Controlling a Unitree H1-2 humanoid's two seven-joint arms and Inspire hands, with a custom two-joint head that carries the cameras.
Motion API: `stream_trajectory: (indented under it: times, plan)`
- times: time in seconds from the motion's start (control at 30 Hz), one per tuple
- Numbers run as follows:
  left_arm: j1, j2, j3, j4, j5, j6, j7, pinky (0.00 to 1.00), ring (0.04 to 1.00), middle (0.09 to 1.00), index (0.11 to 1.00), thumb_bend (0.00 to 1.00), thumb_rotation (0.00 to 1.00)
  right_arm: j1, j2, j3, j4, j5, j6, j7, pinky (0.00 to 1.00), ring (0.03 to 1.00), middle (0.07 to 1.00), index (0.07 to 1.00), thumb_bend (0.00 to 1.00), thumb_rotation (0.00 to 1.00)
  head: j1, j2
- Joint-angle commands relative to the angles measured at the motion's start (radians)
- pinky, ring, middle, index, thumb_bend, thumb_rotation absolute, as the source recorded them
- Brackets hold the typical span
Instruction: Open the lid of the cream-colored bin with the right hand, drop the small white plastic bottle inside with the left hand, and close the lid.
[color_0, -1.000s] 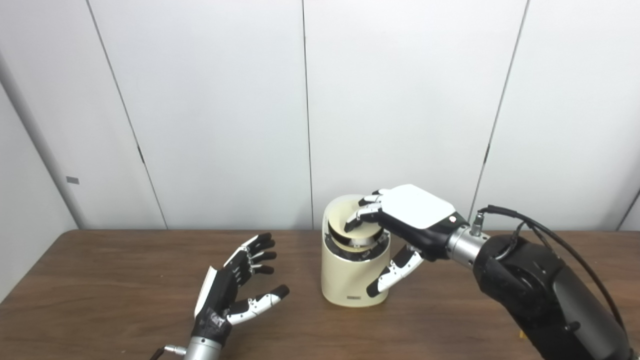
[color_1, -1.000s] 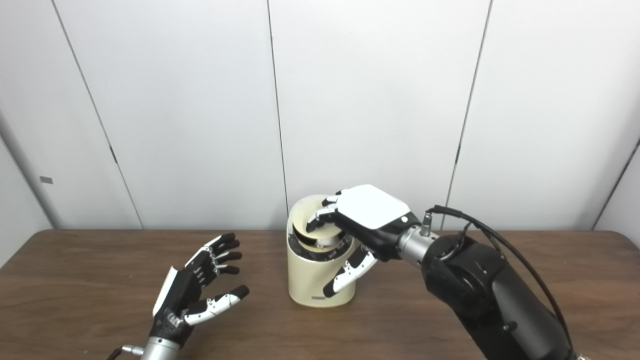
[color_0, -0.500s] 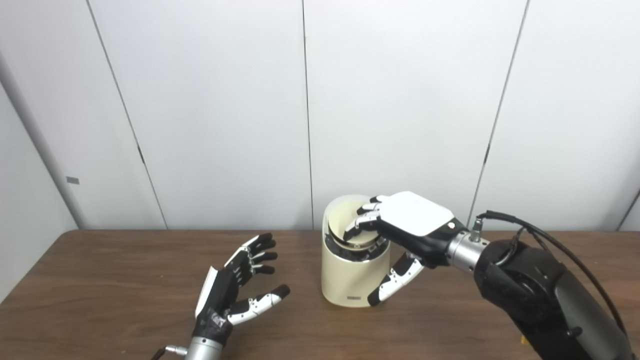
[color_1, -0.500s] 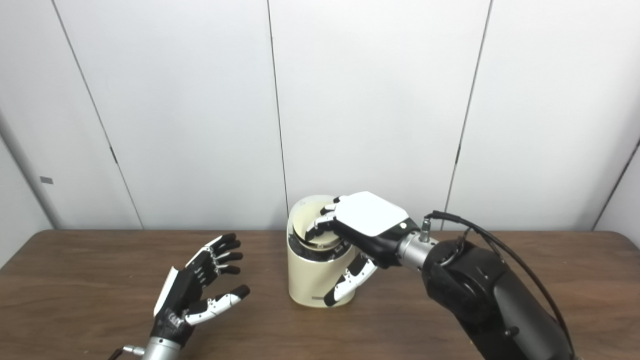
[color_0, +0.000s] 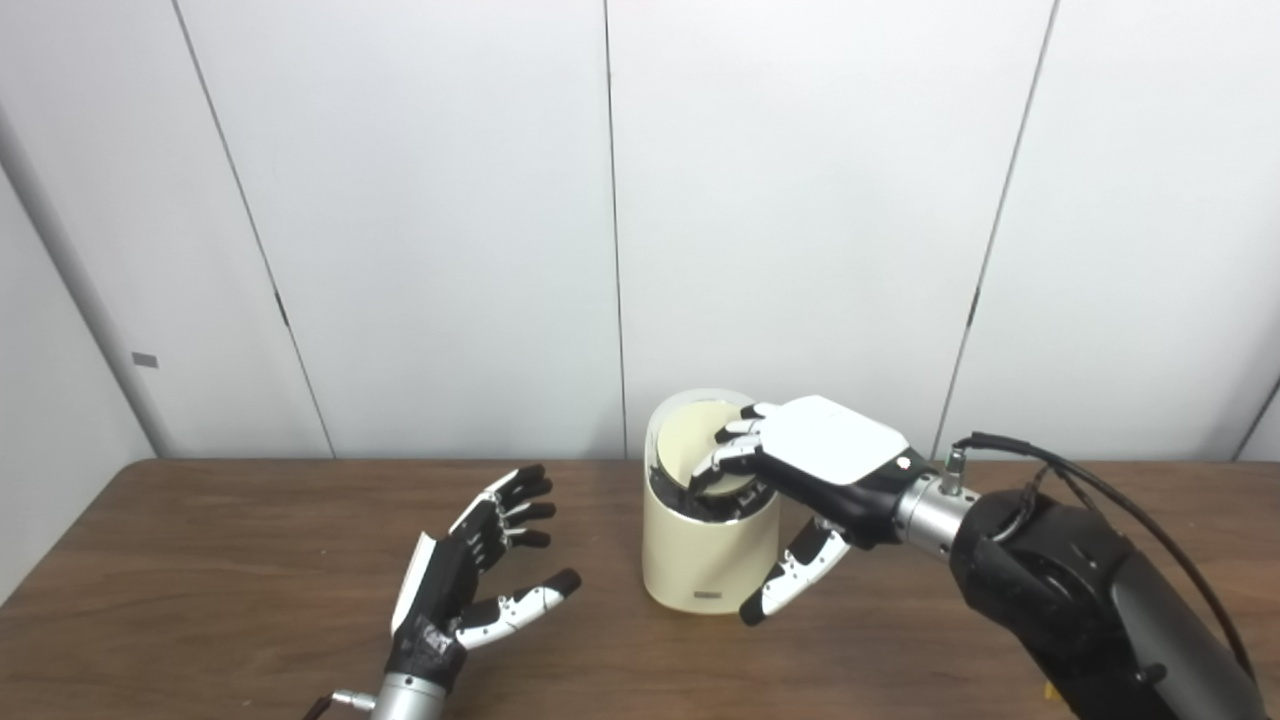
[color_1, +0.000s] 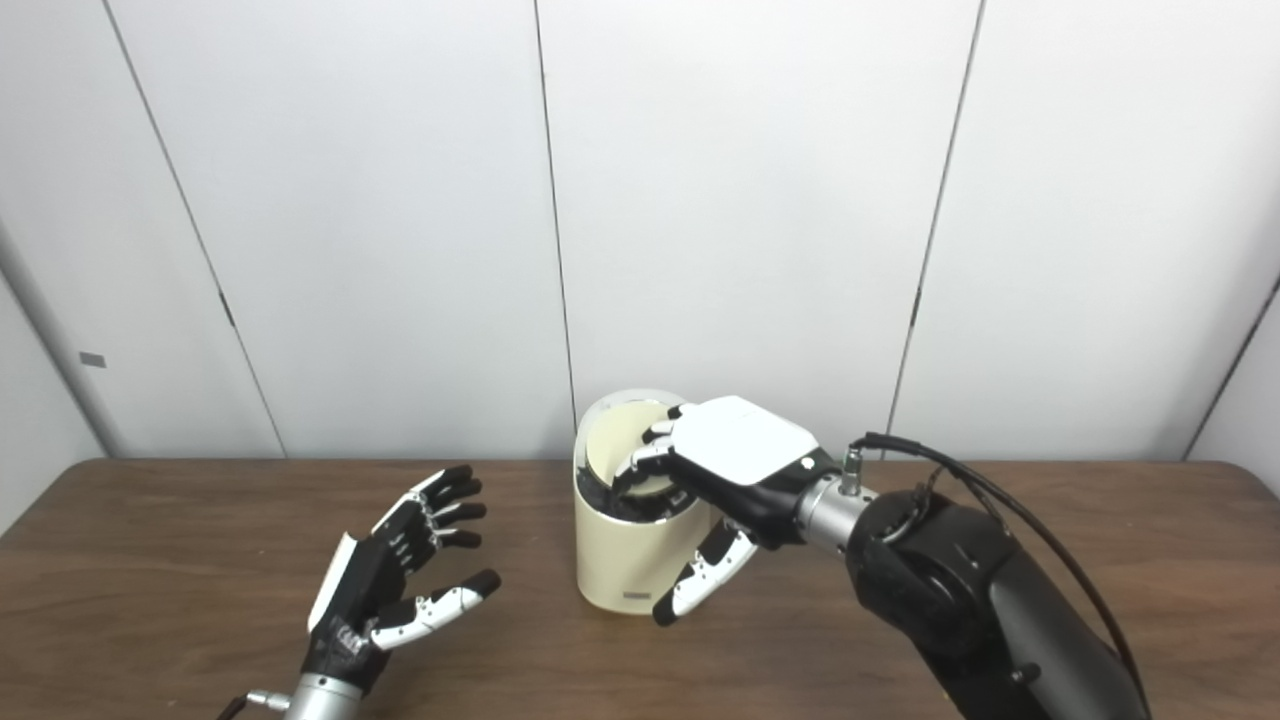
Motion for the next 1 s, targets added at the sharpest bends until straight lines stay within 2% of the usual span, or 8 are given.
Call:
stream_trajectory:
  times: [0.0,0.27,0.53,0.73,0.97]
  plan:
    - [0.01,-0.011,-0.001,-0.022,-0.016,-0.005,0.008,0.68,0.775,0.832,0.859,0.72,0.13,-0.018,-0.008,-0.006,-0.012,-0.015,0.005,0.007,0.95,0.894,0.763,0.747,0.78,0.47,0.001,0.002]
    - [0.021,-0.007,-0.002,-0.036,-0.008,-0.001,0.01,0.67,0.771,0.831,0.857,0.72,0.13,0.001,0.0,-0.011,0.011,-0.034,0.027,-0.004,0.96,0.9,0.766,0.749,0.78,0.5,0.003,0.01]
    - [0.031,-0.005,-0.001,-0.055,-0.011,0.01,0.007,0.67,0.762,0.826,0.858,0.72,0.13,0.011,0.013,-0.015,0.028,-0.046,0.05,-0.01,0.94,0.901,0.778,0.76,0.76,0.49,-0.003,0.022]
    - [0.033,-0.005,-0.003,-0.067,-0.017,0.02,0.001,0.67,0.763,0.823,0.855,0.73,0.14,0.03,0.033,-0.023,0.041,-0.022,0.082,-0.002,0.93,0.883,0.774,0.753,0.76,0.48,-0.002,0.029]
    - [0.034,-0.005,-0.004,-0.077,-0.006,0.029,0.006,0.67,0.767,0.828,0.856,0.73,0.15,0.038,0.042,-0.009,0.05,-0.035,0.119,0.016,0.91,0.878,0.782,0.755,0.76,0.48,0.0,0.035]
